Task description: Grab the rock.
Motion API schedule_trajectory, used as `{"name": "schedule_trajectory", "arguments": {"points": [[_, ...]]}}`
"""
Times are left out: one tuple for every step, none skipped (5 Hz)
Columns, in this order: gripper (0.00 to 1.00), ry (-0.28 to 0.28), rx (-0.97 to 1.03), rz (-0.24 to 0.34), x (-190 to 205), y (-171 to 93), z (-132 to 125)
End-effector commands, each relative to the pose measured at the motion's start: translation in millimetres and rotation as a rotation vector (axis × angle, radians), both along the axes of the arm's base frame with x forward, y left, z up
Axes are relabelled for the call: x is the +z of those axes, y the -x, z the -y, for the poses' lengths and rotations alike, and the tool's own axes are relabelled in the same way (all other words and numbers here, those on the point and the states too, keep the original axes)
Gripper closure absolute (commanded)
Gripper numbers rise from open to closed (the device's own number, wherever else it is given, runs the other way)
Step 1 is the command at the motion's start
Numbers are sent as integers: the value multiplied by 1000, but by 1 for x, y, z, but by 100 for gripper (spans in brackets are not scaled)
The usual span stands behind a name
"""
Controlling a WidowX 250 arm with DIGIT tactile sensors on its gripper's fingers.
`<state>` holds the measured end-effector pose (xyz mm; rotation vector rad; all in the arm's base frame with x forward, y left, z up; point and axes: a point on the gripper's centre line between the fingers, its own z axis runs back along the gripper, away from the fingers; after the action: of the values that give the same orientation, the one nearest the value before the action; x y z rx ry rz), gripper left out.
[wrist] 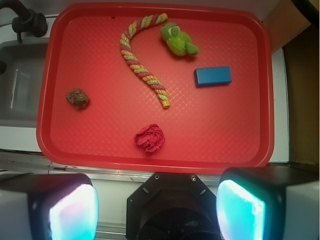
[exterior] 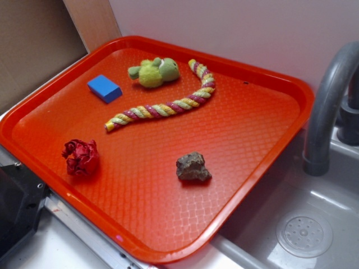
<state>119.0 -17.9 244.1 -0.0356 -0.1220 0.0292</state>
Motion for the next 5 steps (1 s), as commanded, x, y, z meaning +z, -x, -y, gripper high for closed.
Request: {"name": "schedule_trajectory", "arguments": {"points": [[0,0,0,0,0,0,0],[0,18,-51,19,-6,-10,3],[0,8,-151,74,-21,-35,7],[0,-4,-345,106,-43,-64,26],[0,12,-485,96,-72,-90,60]]}}
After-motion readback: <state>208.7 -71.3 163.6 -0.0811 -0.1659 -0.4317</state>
